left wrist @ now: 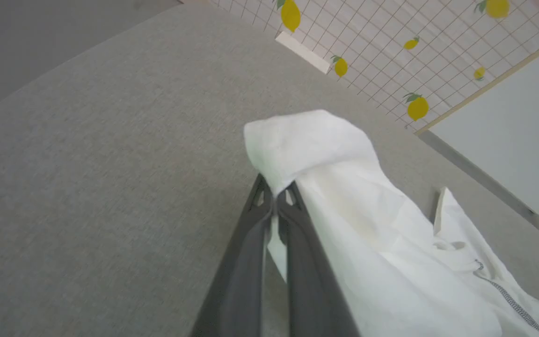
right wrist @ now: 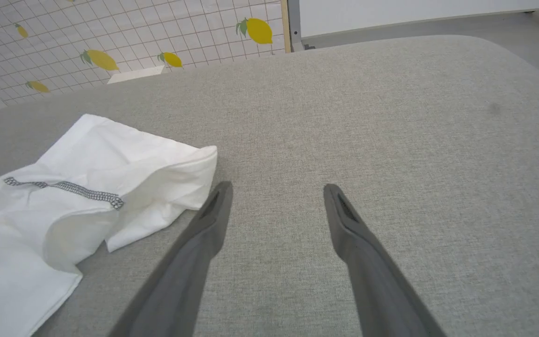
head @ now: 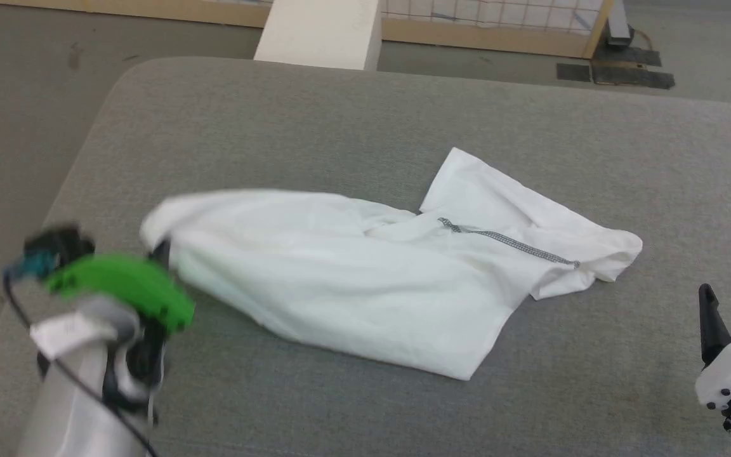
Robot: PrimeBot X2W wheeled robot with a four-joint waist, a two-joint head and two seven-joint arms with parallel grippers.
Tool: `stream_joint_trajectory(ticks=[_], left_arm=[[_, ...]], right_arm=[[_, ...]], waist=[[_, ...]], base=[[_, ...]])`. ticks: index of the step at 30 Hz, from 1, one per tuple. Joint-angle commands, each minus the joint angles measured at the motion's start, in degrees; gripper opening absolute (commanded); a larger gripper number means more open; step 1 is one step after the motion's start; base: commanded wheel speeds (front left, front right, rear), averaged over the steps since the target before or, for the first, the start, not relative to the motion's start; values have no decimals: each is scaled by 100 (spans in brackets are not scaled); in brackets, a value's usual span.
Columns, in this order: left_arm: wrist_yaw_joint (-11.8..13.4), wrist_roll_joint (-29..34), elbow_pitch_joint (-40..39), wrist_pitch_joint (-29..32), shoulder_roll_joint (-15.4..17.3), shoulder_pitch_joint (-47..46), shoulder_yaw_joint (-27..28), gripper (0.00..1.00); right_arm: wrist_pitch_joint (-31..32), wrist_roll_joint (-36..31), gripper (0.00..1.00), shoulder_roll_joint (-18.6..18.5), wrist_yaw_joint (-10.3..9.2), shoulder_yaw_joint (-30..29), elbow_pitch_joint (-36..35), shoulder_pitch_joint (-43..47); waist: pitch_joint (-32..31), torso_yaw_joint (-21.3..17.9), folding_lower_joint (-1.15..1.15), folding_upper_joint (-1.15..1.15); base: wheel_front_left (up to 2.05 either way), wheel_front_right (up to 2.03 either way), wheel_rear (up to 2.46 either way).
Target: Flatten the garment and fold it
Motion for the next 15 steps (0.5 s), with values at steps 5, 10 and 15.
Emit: stream_joint_trajectory(ticks=[5, 10, 15], left_arm=[[380, -307, -126, 332, -89, 1228, 106, 0], [261, -718, -156, 339, -339, 1460, 268, 26], [-244, -858, -657, -298, -350, 1304, 561, 100]], right_arm=[[-14, -7, 100, 3, -9, 51, 74, 20], [11, -44, 100, 3, -9, 118, 132, 6], [67, -70, 100, 3, -9, 287, 104, -128]], waist=[[-15, 95, 0, 0], [-42, 87, 0, 0], [-62, 75, 0, 0]], base=[[0, 0, 0], [0, 0, 0], [0, 0, 0]])
